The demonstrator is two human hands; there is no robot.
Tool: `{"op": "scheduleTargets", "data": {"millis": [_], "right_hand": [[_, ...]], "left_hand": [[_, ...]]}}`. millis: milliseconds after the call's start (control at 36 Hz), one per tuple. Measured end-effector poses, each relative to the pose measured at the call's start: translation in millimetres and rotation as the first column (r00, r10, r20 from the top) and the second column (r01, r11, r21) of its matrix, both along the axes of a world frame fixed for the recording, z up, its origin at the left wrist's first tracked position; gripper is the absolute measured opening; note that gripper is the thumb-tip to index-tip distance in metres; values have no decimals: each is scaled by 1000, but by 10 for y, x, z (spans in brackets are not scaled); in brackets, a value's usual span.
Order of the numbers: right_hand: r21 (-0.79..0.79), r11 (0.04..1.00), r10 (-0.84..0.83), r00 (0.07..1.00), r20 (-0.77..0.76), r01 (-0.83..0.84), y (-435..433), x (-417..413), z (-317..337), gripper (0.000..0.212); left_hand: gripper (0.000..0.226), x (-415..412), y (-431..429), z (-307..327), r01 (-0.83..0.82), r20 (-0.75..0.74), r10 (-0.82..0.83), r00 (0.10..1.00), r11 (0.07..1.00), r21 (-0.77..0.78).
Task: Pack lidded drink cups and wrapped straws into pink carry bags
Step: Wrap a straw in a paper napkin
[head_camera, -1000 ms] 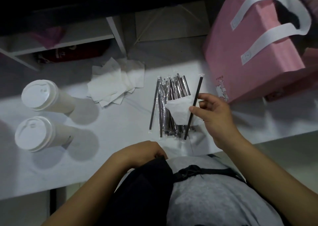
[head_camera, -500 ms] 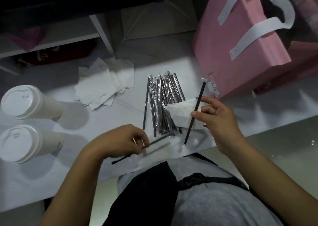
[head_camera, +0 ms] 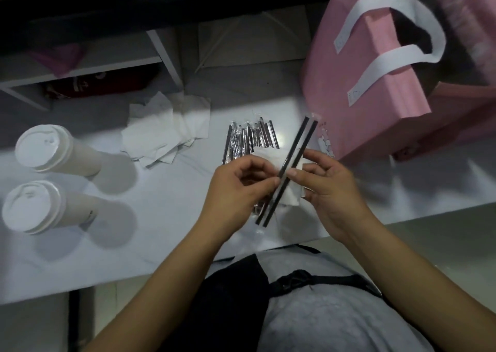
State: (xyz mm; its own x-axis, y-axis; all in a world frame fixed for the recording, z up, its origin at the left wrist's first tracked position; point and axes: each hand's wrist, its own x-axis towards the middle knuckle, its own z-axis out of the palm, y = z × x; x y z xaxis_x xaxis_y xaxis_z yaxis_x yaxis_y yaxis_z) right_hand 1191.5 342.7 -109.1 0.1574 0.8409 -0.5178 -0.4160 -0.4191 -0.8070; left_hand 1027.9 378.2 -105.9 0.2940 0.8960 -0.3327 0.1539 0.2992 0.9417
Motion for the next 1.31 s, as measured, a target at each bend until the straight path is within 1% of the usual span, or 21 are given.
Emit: {"op": "scheduleTargets", "data": {"millis": [56, 139, 250, 389, 444, 500, 528, 583, 611, 639, 667, 722, 750, 806, 917, 1028, 1083, 1139, 1167, 1222, 1306], "right_hand": [[12, 1000, 16, 1000, -1, -16, 13, 35, 8, 52], [25, 998, 57, 998, -26, -56, 32, 97, 17, 45], [42, 990, 135, 990, -41, -133, 48, 177, 15, 46], [61, 974, 220, 974, -48, -217, 72, 233, -50, 38], [79, 963, 264, 962, -71, -258, 91, 248, -75, 38], [102, 937, 347, 930, -125, -336, 118, 267, -75, 42], [119, 916, 399, 900, -175, -382, 134, 282, -79, 45], [162, 863, 505, 818, -275, -478, 155, 299, -78, 51], [178, 839, 544, 785, -297, -514, 158, 300, -85, 52], [181, 822, 569, 768, -294, -540, 156, 295, -102, 51], [178, 811, 585, 764, -270, -558, 148, 287, -120, 48], [156, 807, 591, 777, -217, -570, 119, 261, -173, 44], [144, 811, 586, 785, -201, -567, 104, 245, -206, 42], [129, 810, 586, 794, -160, -572, 65, 206, -269, 41], [134, 798, 595, 803, -21, -588, -55, 93, -333, 43], [126, 788, 601, 798, 49, -602, -210, -37, -306, 44], [112, 774, 619, 782, 67, -623, -274, -90, -284, 47], [105, 761, 634, 768, 89, -640, -332, -139, -263, 49], [103, 755, 639, 762, 102, -647, -361, -165, -245, 50], [99, 752, 642, 759, 109, -651, -436, -243, -201, 51], [113, 736, 657, 744, 121, -668, -611, -452, -113, 52]], "left_hand": [[15, 42, -28, 22, -1, -13, 1, 1000, 1000, 10], [12, 105, -76, 55, -27, -49, 28, 998, 999, 25], [12, 188, -153, 90, -92, -96, 96, 991, 995, 46], [19, 295, -332, 132, -191, -164, 202, 965, 978, 82], [39, 327, -431, 138, -338, -210, 362, 908, 931, 141], [69, 291, -530, 131, -505, -228, 541, 809, 839, 202], [82, 253, -569, 139, -524, -238, 558, 795, 829, 193], [94, 152, -655, 151, -488, -175, 484, 857, 873, 24], [89, 126, -701, 165, -463, -82, 456, 886, 881, -97], [75, 120, -754, 170, -454, 5, 463, 886, 872, -184], [56, 140, -808, 171, -486, 36, 505, 863, 846, -220], [25, 217, -924, 169, -609, -83, 605, 792, 772, -179], [20, 256, -981, 150, -658, -152, 641, 752, 740, -137], [17, 313, -1088, 117, -699, -208, 672, 711, 708, -99], [18, 328, -1232, 131, -718, -203, 695, 690, 693, -68], [21, 305, -1335, 171, -679, -94, 673, 734, 723, -130], [31, 254, -1371, 174, -647, -36, 651, 759, 746, -156], [37, 174, -1406, 170, -655, 33, 673, 739, 729, -196], [34, 123, -1428, 163, -656, 54, 676, 734, 728, -198], [20, -8, -1492, 133, -643, 32, 652, 758, 754, -134], [25, -263, -1644, 79, -604, -23, 604, 797, 796, -28]]}}
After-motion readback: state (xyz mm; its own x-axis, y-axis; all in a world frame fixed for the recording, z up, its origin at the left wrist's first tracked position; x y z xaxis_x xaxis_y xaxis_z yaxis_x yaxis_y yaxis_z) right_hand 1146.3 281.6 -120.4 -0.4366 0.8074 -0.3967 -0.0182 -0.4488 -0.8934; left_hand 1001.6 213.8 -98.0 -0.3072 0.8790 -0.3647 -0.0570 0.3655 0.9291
